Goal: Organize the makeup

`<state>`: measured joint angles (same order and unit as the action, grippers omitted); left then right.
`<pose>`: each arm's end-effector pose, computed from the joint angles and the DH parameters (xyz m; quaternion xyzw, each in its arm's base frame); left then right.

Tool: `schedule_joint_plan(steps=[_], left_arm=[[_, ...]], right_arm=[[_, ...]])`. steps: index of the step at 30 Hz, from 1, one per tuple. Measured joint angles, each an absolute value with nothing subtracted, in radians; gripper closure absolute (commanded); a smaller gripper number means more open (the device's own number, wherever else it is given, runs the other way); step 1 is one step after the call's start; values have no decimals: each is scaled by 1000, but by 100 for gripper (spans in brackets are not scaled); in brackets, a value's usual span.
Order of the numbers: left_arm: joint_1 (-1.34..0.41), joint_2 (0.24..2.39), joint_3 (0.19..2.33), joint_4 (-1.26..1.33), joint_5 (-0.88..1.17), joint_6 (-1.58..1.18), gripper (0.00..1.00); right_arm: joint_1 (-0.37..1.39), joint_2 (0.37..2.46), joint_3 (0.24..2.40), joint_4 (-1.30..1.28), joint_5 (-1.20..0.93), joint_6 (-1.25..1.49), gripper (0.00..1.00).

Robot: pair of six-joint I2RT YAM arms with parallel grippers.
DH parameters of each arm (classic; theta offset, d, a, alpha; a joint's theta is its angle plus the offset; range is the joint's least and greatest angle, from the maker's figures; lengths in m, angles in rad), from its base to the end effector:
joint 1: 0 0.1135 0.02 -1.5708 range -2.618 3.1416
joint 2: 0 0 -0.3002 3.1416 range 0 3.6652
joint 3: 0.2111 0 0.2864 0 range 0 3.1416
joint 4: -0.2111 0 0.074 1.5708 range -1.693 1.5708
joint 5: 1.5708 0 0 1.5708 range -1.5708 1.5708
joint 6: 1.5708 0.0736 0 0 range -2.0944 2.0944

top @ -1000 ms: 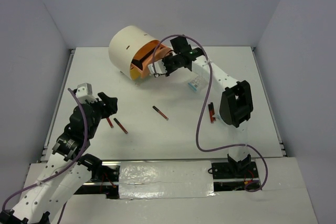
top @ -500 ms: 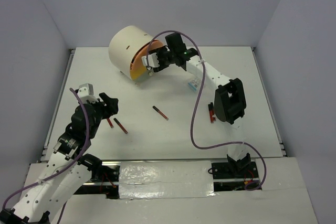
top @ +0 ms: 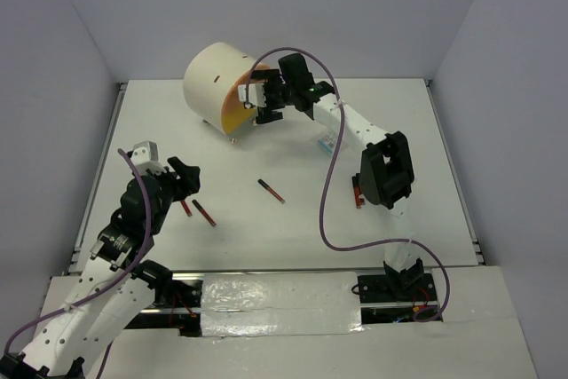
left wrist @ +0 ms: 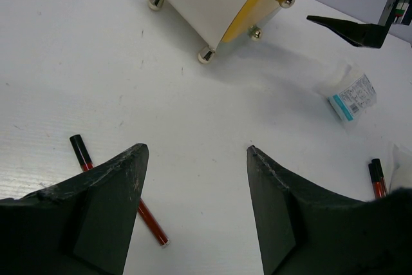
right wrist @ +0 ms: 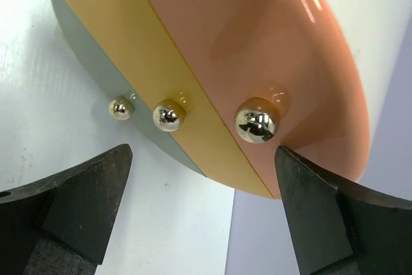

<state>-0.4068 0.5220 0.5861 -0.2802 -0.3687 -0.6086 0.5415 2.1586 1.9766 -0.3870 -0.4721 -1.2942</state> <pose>0.1710 -0.0448 0.3104 -0.1915 0.7506 -0.1747 0.6078 0.4886 0.3329 0.2965 -0.7456 0.4289 0.0192 0.5096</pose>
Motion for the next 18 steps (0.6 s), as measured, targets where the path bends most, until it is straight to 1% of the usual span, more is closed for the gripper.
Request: schedule_joint_plan(steps=[7, 11, 14, 18], left_arm=[[-407, 521, 586, -285, -369, -609, 25], [-407, 512, 586, -290, -369, -610, 25], [-407, 503, 586, -291, -369, -611, 26], [-407, 505, 586, -291, -369, -611, 27]], right_arm=[[542, 2156, 1967, -346, -478, -1232, 6], [540, 2123, 1892, -315, -495, -1185, 9], [533, 2089, 1832, -304, -513, -1117, 13], [521, 2027, 1765, -277, -539, -943, 19]])
